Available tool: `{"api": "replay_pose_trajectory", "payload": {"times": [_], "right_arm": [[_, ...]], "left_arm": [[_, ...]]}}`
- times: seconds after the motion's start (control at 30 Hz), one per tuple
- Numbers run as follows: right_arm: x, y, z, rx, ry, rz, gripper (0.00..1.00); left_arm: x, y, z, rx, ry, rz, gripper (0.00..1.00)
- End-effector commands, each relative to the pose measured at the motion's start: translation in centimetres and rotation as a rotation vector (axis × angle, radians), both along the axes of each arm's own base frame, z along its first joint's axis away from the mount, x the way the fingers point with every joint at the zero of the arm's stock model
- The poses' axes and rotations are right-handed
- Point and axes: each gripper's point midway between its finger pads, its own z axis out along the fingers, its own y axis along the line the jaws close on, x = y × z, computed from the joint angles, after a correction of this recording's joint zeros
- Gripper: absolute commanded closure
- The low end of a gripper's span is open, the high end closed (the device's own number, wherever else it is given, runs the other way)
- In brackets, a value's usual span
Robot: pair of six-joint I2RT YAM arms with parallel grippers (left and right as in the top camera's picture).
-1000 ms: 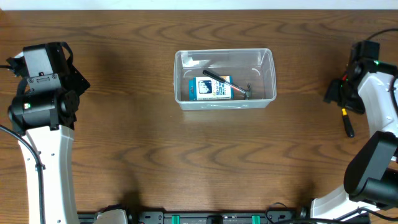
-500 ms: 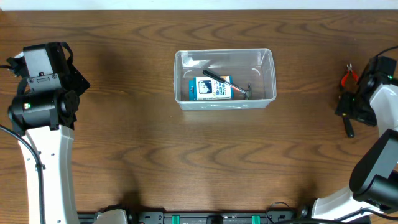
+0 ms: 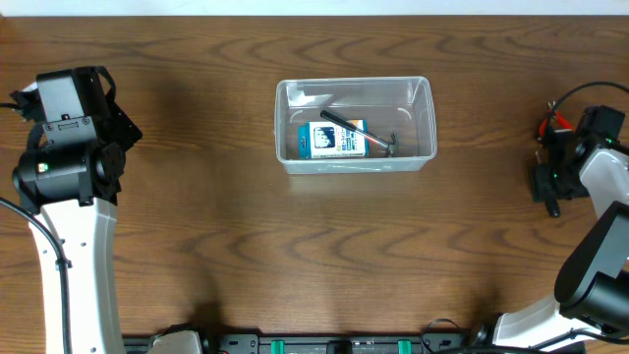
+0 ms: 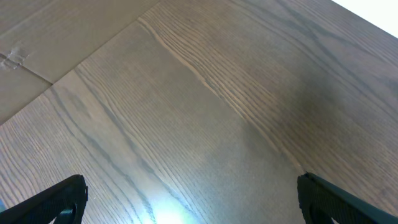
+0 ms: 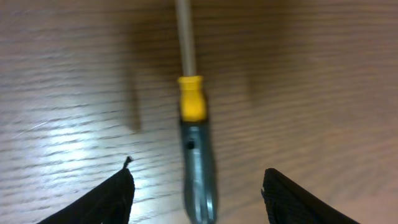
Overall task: Pack container
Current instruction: 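Move the right gripper right and grasp the yellow-handled screwdriver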
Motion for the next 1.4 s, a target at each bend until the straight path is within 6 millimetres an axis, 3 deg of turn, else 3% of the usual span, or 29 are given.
{"api": "replay_pose_trajectory", "payload": {"times": [0.0, 0.13, 0.53, 0.97, 1.37], "right_arm": [[0.0, 0.9, -0.8, 0.041, 0.001, 0.102, 0.36], [-0.2, 1.0, -1.5, 0.032, -0.001, 0.128, 0.42], [-0.6, 1.0, -2.9, 0.017, -0.015, 0.132, 0.37], [-4.1, -3.1, -4.1, 0.035, -0.003, -0.182, 0.53], [-3.3, -2.4, -4.2, 0.076, -0.036, -0.163, 0.56]], "left_arm": [[-0.1, 0.4, 0.3, 0.012, -0.008, 0.023, 0.02], [-0.1, 0.4, 0.3, 0.012, -0.008, 0.023, 0.02], [-0.1, 0.4, 0.3, 0.012, -0.008, 0.023, 0.02], [-0.1, 0.4, 0.3, 0.012, -0.008, 0.023, 0.02], [-0.1, 0.4, 0.3, 0.012, -0.008, 0.023, 0.02]]}}
